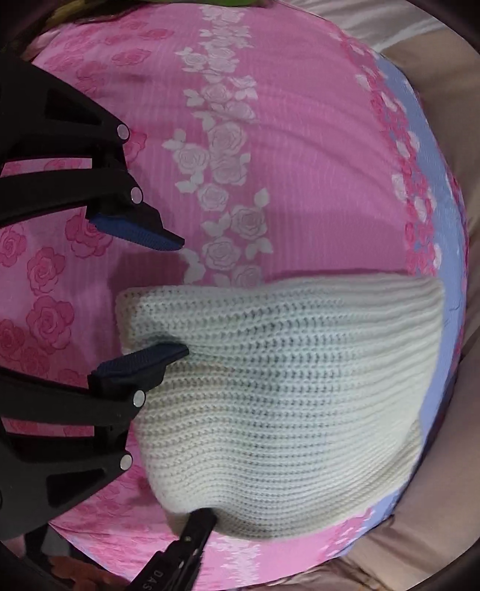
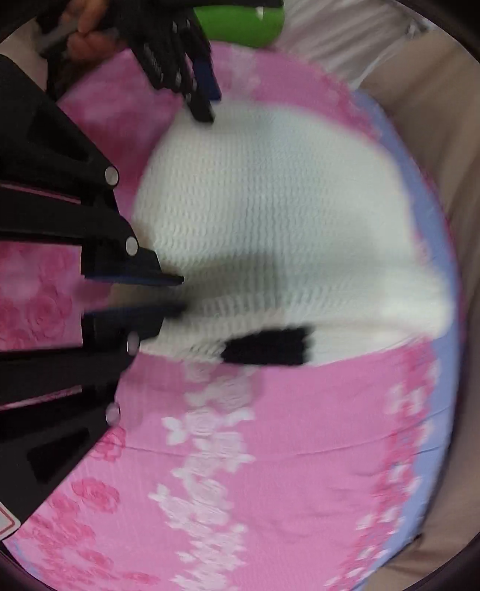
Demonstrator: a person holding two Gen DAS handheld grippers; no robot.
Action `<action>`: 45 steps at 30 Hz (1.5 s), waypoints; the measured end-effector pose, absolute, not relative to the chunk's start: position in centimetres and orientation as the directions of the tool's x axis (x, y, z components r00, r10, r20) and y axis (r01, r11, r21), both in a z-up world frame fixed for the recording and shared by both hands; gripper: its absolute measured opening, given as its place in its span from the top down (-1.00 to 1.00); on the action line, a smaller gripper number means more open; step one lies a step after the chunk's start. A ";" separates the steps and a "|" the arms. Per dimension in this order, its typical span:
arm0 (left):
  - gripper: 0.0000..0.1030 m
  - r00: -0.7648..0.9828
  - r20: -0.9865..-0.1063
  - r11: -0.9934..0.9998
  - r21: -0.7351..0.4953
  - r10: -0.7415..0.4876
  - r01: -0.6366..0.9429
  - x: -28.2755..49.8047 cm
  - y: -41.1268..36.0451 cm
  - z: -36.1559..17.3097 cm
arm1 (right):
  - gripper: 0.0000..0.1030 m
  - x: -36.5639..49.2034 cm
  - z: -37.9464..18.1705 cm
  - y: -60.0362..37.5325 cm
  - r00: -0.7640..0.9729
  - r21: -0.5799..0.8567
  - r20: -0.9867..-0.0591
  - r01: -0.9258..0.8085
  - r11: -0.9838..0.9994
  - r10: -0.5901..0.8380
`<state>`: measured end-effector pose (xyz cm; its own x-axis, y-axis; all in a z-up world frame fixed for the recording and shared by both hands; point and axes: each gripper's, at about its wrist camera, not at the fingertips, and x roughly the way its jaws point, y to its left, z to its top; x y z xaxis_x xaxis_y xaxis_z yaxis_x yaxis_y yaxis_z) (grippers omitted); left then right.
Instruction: Fold small clothes
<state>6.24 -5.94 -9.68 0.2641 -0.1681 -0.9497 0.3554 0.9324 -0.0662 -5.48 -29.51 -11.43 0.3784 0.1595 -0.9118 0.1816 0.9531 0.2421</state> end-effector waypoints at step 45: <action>-0.70 0.539 -0.840 0.953 0.114 -0.059 0.282 -1.3 -9.9 -1.8 | 0.02 -12.0 -3.7 -25.3 0.510 0.086 -0.857 0.285 0.955 -0.075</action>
<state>-1.33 -9.87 -1.78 0.5389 -0.0588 -0.8403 0.2815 0.9528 0.1139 -12.03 -25.27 -3.68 0.5102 -0.0750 -0.8568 0.2849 0.9547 0.0861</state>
